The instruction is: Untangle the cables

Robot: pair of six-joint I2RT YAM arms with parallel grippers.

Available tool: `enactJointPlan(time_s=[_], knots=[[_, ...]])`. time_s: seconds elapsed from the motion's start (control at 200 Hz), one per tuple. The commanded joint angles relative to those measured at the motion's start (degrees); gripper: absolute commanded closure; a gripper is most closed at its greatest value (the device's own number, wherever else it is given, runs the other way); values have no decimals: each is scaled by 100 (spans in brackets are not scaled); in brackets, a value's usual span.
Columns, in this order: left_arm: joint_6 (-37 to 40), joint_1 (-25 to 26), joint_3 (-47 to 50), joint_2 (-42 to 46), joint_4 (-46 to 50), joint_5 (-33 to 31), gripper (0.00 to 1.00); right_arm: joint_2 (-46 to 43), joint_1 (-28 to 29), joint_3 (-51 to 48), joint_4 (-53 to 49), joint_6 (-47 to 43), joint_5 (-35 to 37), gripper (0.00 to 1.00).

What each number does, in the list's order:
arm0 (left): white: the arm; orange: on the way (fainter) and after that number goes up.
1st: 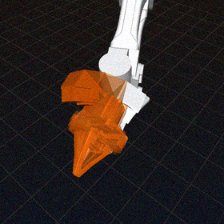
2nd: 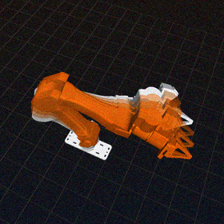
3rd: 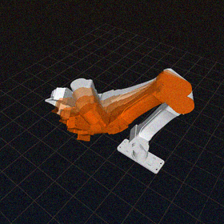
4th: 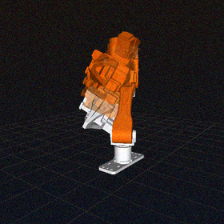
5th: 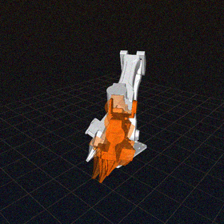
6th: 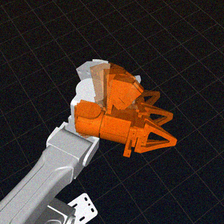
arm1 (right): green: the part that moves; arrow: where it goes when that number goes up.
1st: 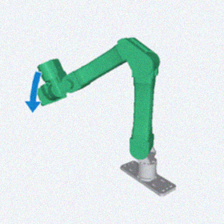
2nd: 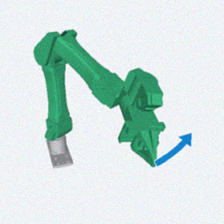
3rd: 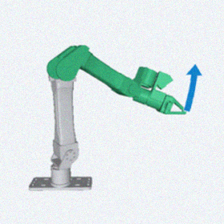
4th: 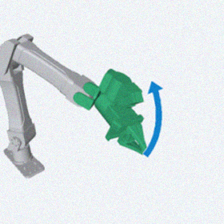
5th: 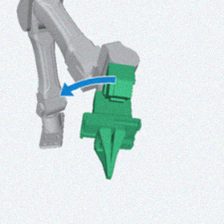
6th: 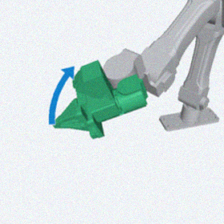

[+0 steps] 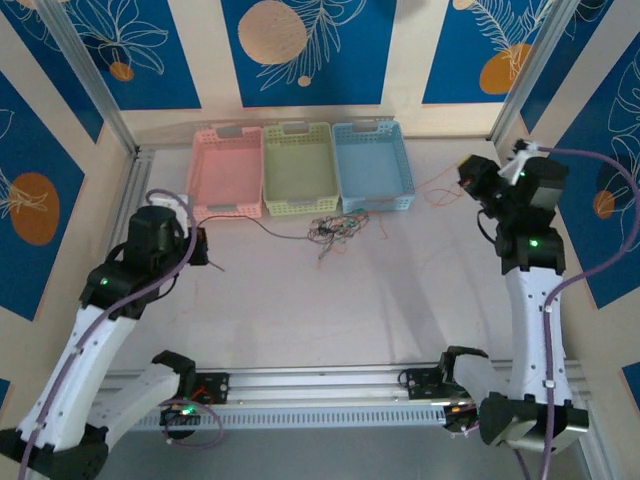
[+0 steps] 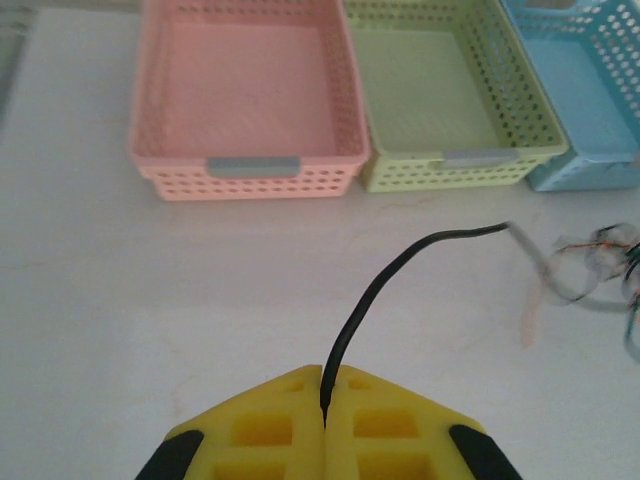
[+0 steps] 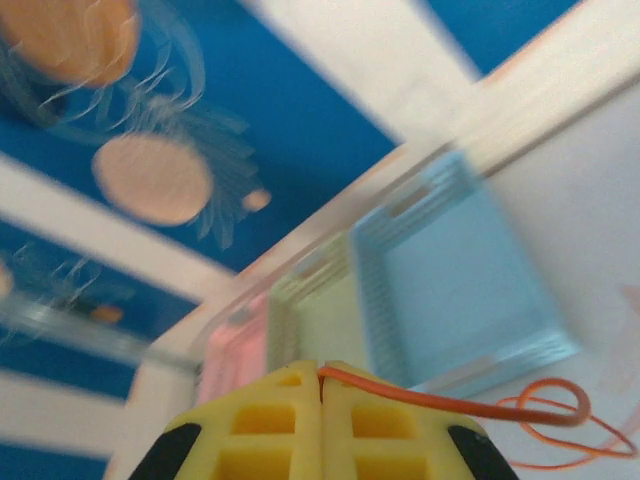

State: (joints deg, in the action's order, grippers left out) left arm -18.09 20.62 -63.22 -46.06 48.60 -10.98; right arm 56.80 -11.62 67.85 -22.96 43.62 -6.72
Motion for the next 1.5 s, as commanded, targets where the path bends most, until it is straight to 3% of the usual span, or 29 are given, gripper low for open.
enactJointPlan(time_s=[0.0,0.245,0.375,0.585,1.01,1.25,1.496], knots=[[313,-58,-263,441,899,-781,100,173,-472,-249,-829,-90,520,100],[411,-52,-424,941,1373,-1250,100,613,-537,-1438,-195,35,798,100],[387,-58,-466,959,1389,-1117,100,825,-505,-1784,168,106,551,100],[278,-58,-735,939,1397,-986,100,946,-271,-2028,370,-112,777,100],[587,-54,-2877,864,2093,-1757,100,1298,-323,-2547,662,-143,1202,100],[400,-58,-2638,610,1640,-613,100,1183,-219,-2726,954,-116,943,100],[190,-58,-2593,-97,923,75,100,1008,118,-3171,1449,-10,900,100]])
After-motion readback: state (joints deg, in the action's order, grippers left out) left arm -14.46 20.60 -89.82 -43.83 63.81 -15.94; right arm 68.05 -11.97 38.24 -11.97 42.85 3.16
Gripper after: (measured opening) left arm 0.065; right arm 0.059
